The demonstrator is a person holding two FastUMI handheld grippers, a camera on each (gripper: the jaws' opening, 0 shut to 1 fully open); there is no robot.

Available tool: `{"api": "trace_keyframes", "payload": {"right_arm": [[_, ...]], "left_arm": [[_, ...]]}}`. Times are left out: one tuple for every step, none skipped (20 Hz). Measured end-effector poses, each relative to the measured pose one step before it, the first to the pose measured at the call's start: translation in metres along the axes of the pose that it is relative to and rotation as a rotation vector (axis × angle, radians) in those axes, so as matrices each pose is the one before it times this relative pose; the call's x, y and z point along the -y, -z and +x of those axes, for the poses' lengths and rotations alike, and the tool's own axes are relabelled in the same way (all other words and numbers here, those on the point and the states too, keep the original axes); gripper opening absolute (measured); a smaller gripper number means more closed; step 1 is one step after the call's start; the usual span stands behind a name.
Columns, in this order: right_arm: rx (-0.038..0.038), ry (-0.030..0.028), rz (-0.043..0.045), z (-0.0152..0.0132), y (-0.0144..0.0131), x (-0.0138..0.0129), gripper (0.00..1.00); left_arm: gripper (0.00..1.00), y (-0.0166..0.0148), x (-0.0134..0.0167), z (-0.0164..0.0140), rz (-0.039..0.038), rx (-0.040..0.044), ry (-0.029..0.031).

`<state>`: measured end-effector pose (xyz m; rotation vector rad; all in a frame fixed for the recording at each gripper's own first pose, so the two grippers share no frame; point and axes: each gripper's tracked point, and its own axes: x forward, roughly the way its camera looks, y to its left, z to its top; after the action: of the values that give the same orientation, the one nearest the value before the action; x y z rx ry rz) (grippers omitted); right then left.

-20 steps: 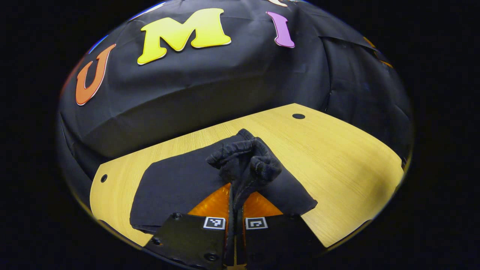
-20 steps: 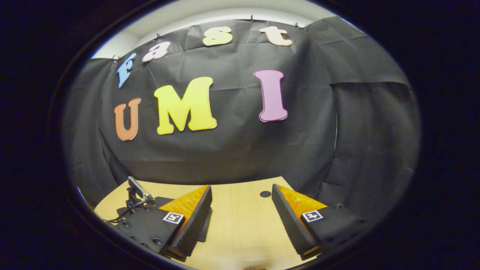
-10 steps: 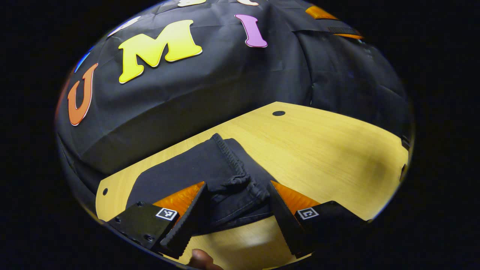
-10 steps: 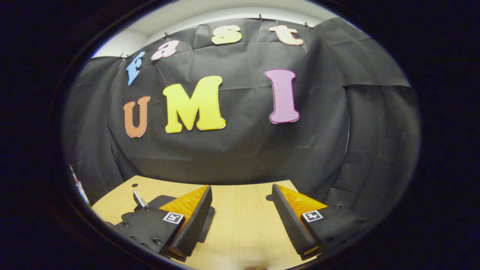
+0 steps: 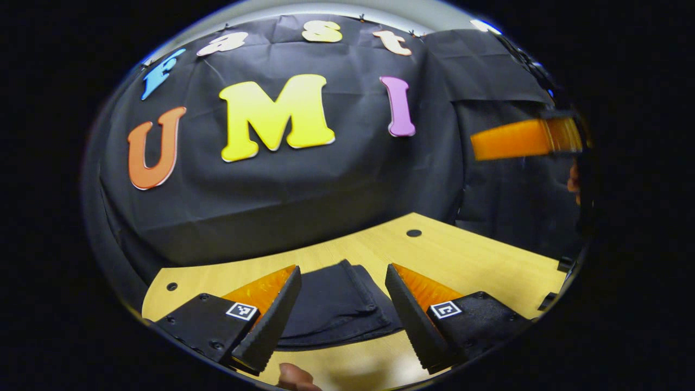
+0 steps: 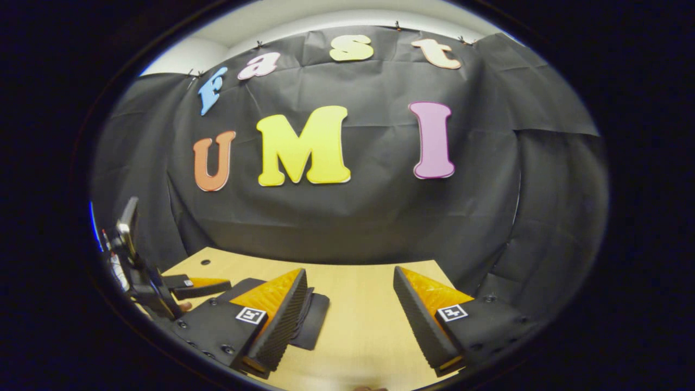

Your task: Grasp the waist and the cuffs of the jeans and fold them to make the two legs overlap; first hold the waist and fold one-third of the jeans toward the cuffs, then hold the cuffs and fold the remaining one-third in the same direction to finish folding.

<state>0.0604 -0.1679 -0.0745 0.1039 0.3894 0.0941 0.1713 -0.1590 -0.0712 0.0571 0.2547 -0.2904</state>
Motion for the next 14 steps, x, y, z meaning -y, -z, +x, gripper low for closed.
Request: {"api": "trace_keyframes", "payload": {"right_arm": [[0.00127, 0.00643, 0.00024, 0.00083, -0.00122, -0.00837, 1.00], [0.00088, 0.01560, 0.00012, -0.00006, -0.00089, -0.00601, 1.00], [0.00511, -0.00061, 0.00166, -0.00126, -0.00311, -0.00931, 0.98], [0.00719, 0.00073, -0.00047, -0.00155, -0.00305, -0.00979, 0.98], [0.00760, 0.00367, -0.00447, -0.00157, -0.00295, -0.00783, 0.98], [0.00708, 0.00239, -0.00348, -0.00107, -0.00277, -0.00841, 0.98], [0.00686, 0.00591, -0.00069, -0.00292, -0.00335, -0.00727, 0.98], [0.00612, 0.00134, 0.00630, -0.00226, -0.00226, -0.00744, 0.98], [0.00601, 0.00393, 0.00802, -0.00269, -0.00189, -0.00678, 0.98], [0.00790, 0.00172, 0.00594, -0.00157, -0.00205, -0.00802, 0.98], [0.01369, 0.00665, 0.00322, -0.00276, -0.00399, -0.00649, 0.98], [0.00907, 0.00246, -0.00032, -0.00270, -0.00199, -0.00474, 0.98], [0.01198, -0.00472, -0.00368, -0.00383, -0.00277, -0.00977, 0.98], [0.00416, -0.00312, -0.00474, -0.00055, -0.00050, -0.00506, 0.98]], "left_arm": [[0.99, -0.01025, -0.01554, -0.00825, -0.02324, 0.01532, -0.02436], [0.99, -0.01085, -0.01370, -0.00693, -0.01821, 0.01731, -0.01911], [0.99, -0.01034, -0.01369, -0.00772, -0.01077, 0.01381, -0.01614], [0.99, -0.00774, -0.01484, -0.00877, -0.00258, 0.01221, -0.02008], [0.99, -0.00870, -0.01441, -0.00529, -0.00179, 0.01282, -0.02089], [0.99, -0.00910, -0.01407, -0.00598, -0.01025, 0.01292, -0.01939], [0.99, -0.00815, -0.01117, -0.00572, -0.01847, 0.01023, -0.01394], [0.99, -0.00541, -0.01013, -0.00777, -0.02163, 0.00606, -0.01686], [0.99, -0.00334, -0.01118, -0.00761, -0.01883, -0.00682, -0.02222], [0.99, -0.00296, -0.01231, -0.00780, -0.01766, -0.00051, -0.01890], [0.99, -0.00464, -0.00798, -0.00642, -0.01591, 0.00675, -0.01665], [0.99, -0.00486, -0.00700, -0.00598, -0.01189, 0.00700, -0.01303], [1.00, -0.00385, -0.00848, -0.00599, -0.00550, 0.00378, -0.00778], [0.99, -0.00076, -0.00435, -0.00335, 0.00545, 0.00124, -0.00253]]}}
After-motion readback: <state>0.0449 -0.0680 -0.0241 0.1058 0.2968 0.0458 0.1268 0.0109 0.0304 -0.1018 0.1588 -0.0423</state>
